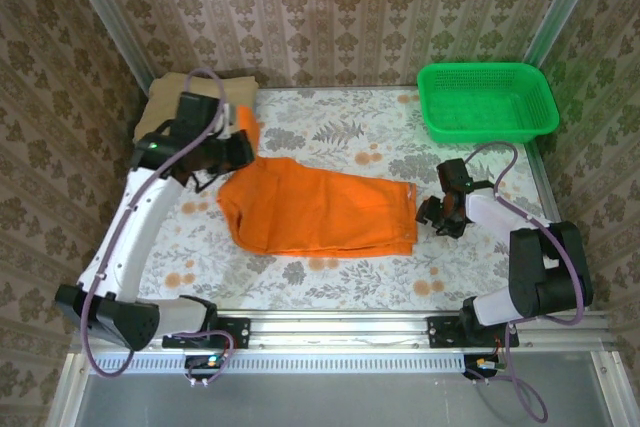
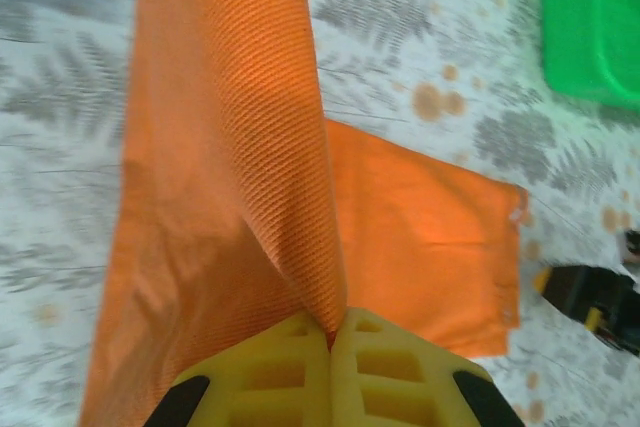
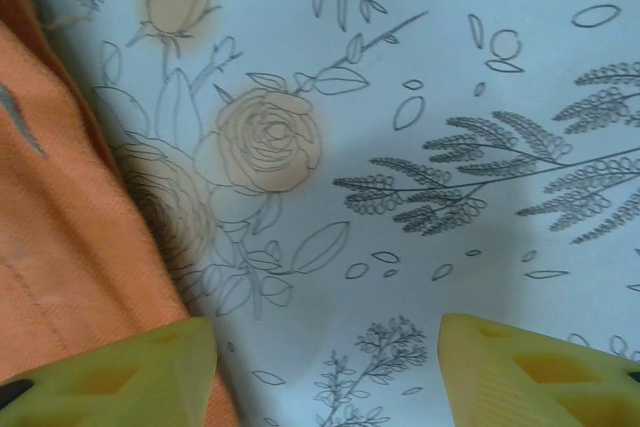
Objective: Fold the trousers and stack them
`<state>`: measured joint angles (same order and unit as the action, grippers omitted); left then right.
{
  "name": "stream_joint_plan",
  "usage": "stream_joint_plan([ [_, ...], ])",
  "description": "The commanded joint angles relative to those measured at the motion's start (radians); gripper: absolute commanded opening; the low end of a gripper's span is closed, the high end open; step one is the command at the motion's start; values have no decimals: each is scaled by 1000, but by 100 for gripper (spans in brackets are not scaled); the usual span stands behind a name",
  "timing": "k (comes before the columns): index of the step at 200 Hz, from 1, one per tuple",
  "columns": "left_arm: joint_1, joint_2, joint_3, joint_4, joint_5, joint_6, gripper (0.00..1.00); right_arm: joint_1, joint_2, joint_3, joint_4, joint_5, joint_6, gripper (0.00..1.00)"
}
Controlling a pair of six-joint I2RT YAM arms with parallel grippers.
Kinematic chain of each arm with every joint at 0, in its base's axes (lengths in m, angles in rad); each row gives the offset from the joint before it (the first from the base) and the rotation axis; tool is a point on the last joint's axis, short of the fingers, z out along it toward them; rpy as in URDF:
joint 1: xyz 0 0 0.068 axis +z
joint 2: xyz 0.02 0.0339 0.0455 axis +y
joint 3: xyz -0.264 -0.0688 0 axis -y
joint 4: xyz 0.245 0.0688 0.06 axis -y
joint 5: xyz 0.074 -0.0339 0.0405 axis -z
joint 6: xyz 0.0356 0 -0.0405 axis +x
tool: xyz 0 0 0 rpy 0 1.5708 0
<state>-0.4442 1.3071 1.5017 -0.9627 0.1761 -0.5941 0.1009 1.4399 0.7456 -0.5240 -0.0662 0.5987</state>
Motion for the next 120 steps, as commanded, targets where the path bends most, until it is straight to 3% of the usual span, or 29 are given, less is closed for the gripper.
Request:
stream_joint_plan([
  [1,-148,68,78,145,-69,-141,0,0,-9,9,42,-46,25,63],
  [44,-371,272,209,255,-148,-223,0,-34,-41,31,51,-54,49,63],
  [120,-533,550,337,302,-134,-252,0,-102,-106,27,77,-103,72,63],
])
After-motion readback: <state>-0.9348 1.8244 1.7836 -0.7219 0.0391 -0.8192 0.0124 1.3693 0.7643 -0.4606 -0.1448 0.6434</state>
